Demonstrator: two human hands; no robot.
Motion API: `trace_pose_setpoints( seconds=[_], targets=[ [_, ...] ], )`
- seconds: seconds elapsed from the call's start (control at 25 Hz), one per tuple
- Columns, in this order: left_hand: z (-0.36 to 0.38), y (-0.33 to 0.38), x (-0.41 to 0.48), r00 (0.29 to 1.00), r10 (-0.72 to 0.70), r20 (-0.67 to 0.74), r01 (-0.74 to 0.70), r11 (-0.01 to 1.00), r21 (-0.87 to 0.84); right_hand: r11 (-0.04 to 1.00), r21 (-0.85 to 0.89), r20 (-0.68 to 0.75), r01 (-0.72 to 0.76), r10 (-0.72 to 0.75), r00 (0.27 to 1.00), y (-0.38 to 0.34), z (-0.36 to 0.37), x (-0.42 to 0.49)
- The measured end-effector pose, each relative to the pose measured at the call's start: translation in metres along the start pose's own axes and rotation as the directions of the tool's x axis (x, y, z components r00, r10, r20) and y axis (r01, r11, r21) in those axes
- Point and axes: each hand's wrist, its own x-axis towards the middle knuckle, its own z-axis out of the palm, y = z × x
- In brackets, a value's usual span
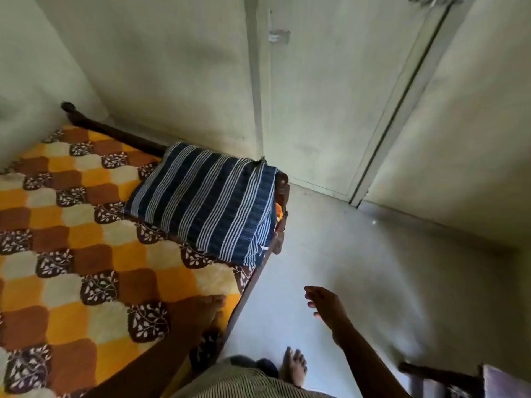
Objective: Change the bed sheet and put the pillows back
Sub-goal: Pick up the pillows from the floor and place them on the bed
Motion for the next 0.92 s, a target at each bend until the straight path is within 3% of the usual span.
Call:
trace_pose_setpoints(
  seconds=[0.12, 0.2, 0.32, 0.48, 0.6, 0.72, 0.84, 0.92],
  targets=[
    [0.021, 0.000, -0.015, 0.990, 0.032, 0.138, -0.054, 0.985, 0.163, 0.996, 0.091, -0.157, 0.018, -0.003, 0.988, 0.036, -0.018, -0.045],
    [0.042, 0.000, -0.018, 0.961, 0.090, 0.263, -0.166, 0.944, 0.284, 0.986, 0.164, -0.294, 0.010, 0.039, 0.955, 0.073, -0.019, -0.088],
    [0.076, -0.010, -0.023, 0.890, 0.079, 0.450, -0.272, 0.883, 0.382, 0.944, 0.328, -0.475, -0.031, 0.193, 0.858, 0.137, 0.003, -0.160],
    [0.105, -0.078, -0.073, 0.797, -0.006, 0.604, -0.365, 0.792, 0.489, 0.825, 0.563, -0.557, -0.054, 0.426, 0.713, 0.219, 0.052, -0.266],
    [0.128, -0.149, -0.115, 0.673, -0.194, 0.714, -0.419, 0.695, 0.584, 0.694, 0.720, -0.561, -0.024, 0.602, 0.568, 0.273, 0.094, -0.352],
    [0.143, -0.224, -0.156, 0.563, -0.368, 0.740, -0.521, 0.537, 0.663, 0.537, 0.843, -0.500, 0.019, 0.771, 0.395, 0.332, 0.160, -0.430],
    [0.143, -0.289, -0.194, 0.510, -0.488, 0.708, -0.604, 0.383, 0.699, 0.366, 0.924, -0.383, 0.114, 0.888, 0.254, 0.377, 0.227, -0.492],
    [0.143, -0.334, -0.221, 0.499, -0.524, 0.690, -0.667, 0.276, 0.692, 0.275, 0.944, -0.310, 0.180, 0.928, 0.206, 0.405, 0.267, -0.530]
  ],
)
